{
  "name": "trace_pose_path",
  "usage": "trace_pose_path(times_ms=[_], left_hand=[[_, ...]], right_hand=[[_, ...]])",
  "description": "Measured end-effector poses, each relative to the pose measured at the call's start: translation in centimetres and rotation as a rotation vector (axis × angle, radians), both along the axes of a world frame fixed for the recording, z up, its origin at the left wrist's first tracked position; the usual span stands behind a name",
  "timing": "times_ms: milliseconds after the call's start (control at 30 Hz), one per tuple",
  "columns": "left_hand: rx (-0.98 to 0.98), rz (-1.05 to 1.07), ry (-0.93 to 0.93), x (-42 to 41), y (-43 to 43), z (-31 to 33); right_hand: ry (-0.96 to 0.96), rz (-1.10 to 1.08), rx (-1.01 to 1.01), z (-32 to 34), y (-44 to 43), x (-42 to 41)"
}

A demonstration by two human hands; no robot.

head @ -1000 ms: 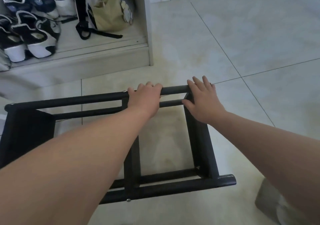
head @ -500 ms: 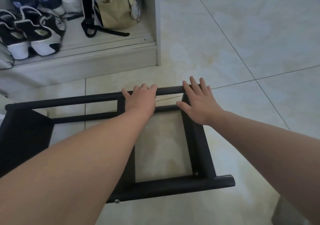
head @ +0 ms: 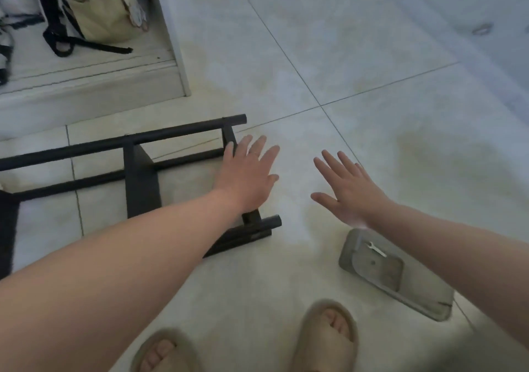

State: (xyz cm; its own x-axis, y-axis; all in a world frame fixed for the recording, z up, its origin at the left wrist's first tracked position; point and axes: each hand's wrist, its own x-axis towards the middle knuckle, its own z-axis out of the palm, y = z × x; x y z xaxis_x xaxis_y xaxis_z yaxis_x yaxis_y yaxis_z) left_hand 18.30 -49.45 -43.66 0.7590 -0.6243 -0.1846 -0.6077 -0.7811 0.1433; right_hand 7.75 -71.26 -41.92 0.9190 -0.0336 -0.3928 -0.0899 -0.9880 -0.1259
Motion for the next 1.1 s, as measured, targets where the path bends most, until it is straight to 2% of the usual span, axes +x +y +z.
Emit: trace_pose_path(times_ms=[133,200,300,433,567,733,1100], left_hand=[[-0.065,-0.227,0.075,-6.0,-5.1,1.0],[-0.092,-0.281,0.26,-9.0,-7.4,0.6],[-0.062,-0.186,0.638,-12.8,-10.3,-1.1],[-0.038,0.012,0.862,-15.6,-13.3,-4.2],[-0.139,0.107,0.913,-16.1,-15.1,-6.4],[-0.231,0.213,0.971,-16.8,-15.9,-8.2],[-0.248,0.263,1.06,-16.8,-16.2,-9.0]], right_hand=[[0.068,-0.147,0.051,0.1,-4.6,-7.8],[0.117,-0.234,0.077,-0.9,-6.8,-11.3],[0.189,-0.377,0.098,-3.3,-9.8,-14.9],[0.25,-0.474,0.103,-7.4,-12.6,-17.0],[0.271,-0.497,0.162,-11.2,-13.1,-16.5],[0.255,-0.424,0.239,-14.6,-11.4,-14.5],[0.186,-0.559,0.275,-17.0,-8.7,-12.6]])
